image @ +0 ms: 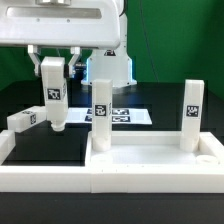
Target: Assemble desk
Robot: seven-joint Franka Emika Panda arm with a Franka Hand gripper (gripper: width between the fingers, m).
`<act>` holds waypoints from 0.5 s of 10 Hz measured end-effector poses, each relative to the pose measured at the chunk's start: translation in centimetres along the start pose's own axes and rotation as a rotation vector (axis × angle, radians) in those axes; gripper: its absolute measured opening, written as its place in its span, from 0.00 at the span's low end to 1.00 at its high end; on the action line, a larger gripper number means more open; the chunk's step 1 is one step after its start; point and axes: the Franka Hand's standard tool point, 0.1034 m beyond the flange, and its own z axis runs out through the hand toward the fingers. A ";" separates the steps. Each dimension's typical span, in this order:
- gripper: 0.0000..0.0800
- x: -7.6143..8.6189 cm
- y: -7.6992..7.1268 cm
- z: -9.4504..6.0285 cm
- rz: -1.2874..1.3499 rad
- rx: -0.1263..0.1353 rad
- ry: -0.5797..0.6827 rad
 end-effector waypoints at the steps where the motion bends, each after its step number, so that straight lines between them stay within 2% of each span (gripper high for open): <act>1: 0.36 0.5 -1.3 -0.1 0.000 0.010 0.014; 3: 0.36 2.2 -4.2 -0.6 0.030 0.029 0.051; 4: 0.36 2.3 -4.8 -0.5 0.019 0.027 0.063; 5: 0.36 2.1 -4.5 -0.4 0.020 0.026 0.058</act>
Offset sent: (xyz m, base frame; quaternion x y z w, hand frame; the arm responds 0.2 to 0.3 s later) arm 0.0209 0.0299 0.0107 -0.0264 0.0536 -0.0168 0.9981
